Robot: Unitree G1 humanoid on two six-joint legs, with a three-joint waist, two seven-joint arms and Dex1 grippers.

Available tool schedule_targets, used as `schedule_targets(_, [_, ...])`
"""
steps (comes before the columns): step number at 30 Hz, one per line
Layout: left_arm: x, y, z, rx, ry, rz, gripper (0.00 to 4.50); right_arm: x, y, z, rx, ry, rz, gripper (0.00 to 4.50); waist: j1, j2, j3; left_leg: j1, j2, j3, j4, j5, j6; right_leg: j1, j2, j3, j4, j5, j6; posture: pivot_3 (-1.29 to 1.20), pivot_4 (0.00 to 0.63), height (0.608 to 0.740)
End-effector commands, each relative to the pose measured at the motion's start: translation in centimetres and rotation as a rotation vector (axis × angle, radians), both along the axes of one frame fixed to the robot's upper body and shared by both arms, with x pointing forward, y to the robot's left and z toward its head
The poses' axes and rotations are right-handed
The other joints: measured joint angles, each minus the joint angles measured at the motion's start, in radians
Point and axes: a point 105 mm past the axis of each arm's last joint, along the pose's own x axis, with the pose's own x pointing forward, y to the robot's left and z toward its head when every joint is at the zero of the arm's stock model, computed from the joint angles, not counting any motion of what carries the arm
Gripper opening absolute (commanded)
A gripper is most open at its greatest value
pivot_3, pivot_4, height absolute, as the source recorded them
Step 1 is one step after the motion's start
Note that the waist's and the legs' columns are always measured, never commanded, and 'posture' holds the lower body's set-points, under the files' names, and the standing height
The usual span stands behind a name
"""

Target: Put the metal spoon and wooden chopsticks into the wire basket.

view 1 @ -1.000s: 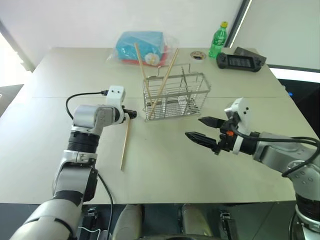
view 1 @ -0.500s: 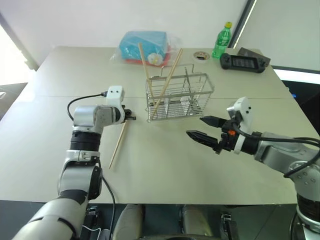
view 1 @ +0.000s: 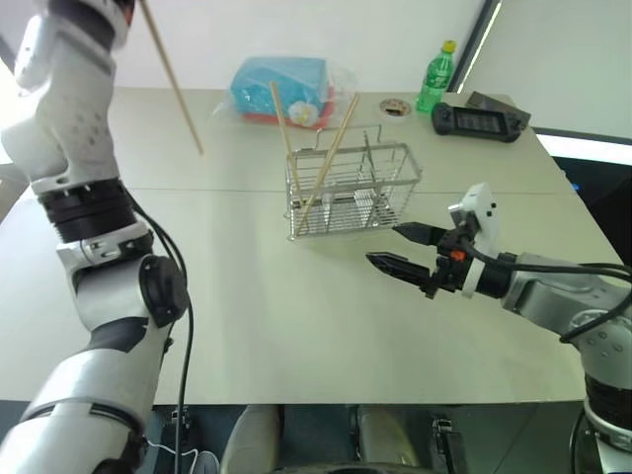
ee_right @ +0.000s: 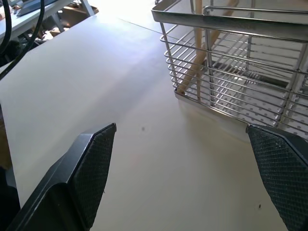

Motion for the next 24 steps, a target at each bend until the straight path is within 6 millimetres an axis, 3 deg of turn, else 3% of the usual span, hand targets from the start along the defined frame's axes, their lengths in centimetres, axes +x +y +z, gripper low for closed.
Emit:
schedule_targets(1, [-1.5, -4.4, 2.4, 0.061, -0.123, -0.131, 0.05, -0.1, 0.2, 0.8, 0.007, -0.032, 0.013, 4.50, 0.000, 0.000, 0.000, 0.000, 0.000, 0.000, 0.001, 0.000, 0.000, 0.001, 0.000, 0.000, 0.000, 0.000, 0.000, 0.00, 0.150, 0.713])
schedule_targets(9, [0.7, -10.2, -0.3, 0.145, -0.110, -0.267, 0.05, -0.6, 0.4, 0.8, 0.017, -0.042, -0.013, 4.50, -0.011, 0.001, 0.001, 0.000, 0.000, 0.000, 0.000, 0.000, 0.000, -0.001, 0.000, 0.000, 0.000, 0.000, 0.000, 0.00, 0.150, 0.713])
schedule_targets(20, [2.0, -14.2, -3.5, 0.207, -0.089, -0.341, 0.05, -1.6, -0.1, 0.5, 0.032, -0.039, -0.085, 4.50, -0.006, 0.001, 0.001, -0.001, 0.000, 0.000, 0.000, 0.000, 0.001, 0.000, 0.000, 0.000, 0.000, 0.000, 0.000, 0.00, 0.150, 0.713])
schedule_targets(24, [2.2, -14.9, -5.4, 0.204, -0.059, -0.359, 1.71, -1.6, -0.4, 0.7, 0.038, -0.041, -0.102, 4.50, -0.006, 0.001, 0.000, 0.000, 0.000, 0.000, 0.000, 0.000, 0.001, 0.000, 0.000, 0.000, 0.000, 0.000, 0.000, 0.00, 0.150, 0.713])
